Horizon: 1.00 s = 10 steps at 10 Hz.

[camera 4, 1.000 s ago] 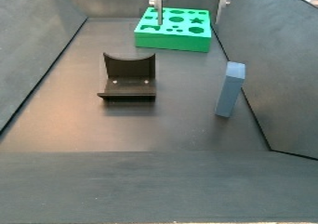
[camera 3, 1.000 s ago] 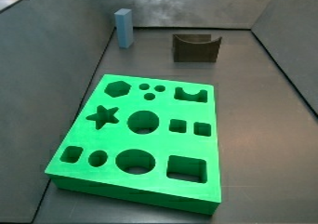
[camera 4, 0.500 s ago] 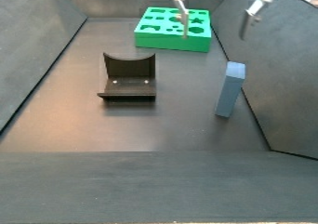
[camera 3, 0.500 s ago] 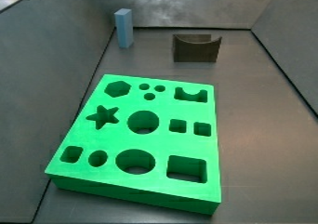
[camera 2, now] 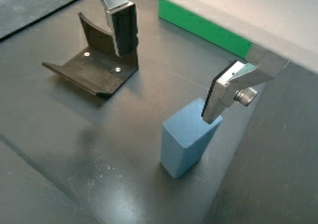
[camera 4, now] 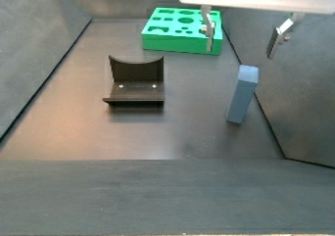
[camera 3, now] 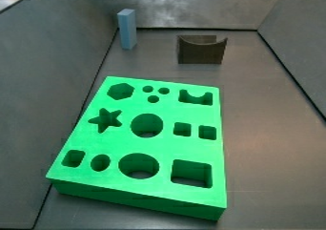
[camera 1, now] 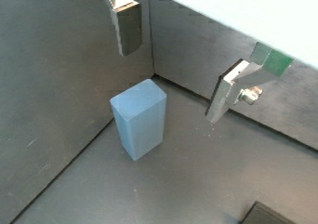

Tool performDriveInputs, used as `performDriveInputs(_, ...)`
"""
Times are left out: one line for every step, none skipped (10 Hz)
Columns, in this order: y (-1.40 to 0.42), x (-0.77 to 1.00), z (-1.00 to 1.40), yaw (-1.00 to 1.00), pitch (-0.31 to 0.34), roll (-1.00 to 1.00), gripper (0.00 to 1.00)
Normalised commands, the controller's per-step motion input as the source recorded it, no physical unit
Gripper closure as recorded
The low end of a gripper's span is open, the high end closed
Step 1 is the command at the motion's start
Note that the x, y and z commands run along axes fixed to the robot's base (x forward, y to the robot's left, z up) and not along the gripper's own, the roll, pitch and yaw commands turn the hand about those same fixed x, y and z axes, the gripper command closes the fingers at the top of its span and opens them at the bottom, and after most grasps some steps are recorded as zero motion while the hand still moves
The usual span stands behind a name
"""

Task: Pick up the rectangle object. Move up. Move to above the board. Insert the rectangle object.
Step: Pick up the rectangle object.

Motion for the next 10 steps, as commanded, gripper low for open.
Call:
performDriveInputs(0.00,-0.21,-0.21,-0.12,-0.107,0.02,0.00)
performDriveInputs(0.00,-0.20,-0.24,-0.07,-0.104,0.02,0.00)
performDriveInputs(0.00,-0.18,-0.25,-0.02,-0.107,0.04,0.00)
performDriveInputs(0.00,-0.21,-0.33,0.00,-0.110,0.08,0.00)
performDriveInputs(0.00,-0.18,-0.30,0.00,-0.097,0.06,0.00)
performDriveInputs(0.00,-0.20,-0.31,0.00,-0.101,0.06,0.00)
performDriveInputs(0.01,-0.18,-0.32,0.00,-0.109,0.05,0.00)
performDriveInputs(0.00,-0.14,-0.30,0.00,-0.089,0.05,0.00)
performDriveInputs(0.01,-0.14,-0.28,0.00,-0.090,0.04,0.00)
performDriveInputs(0.03,-0.09,-0.31,0.00,-0.100,0.03,0.00)
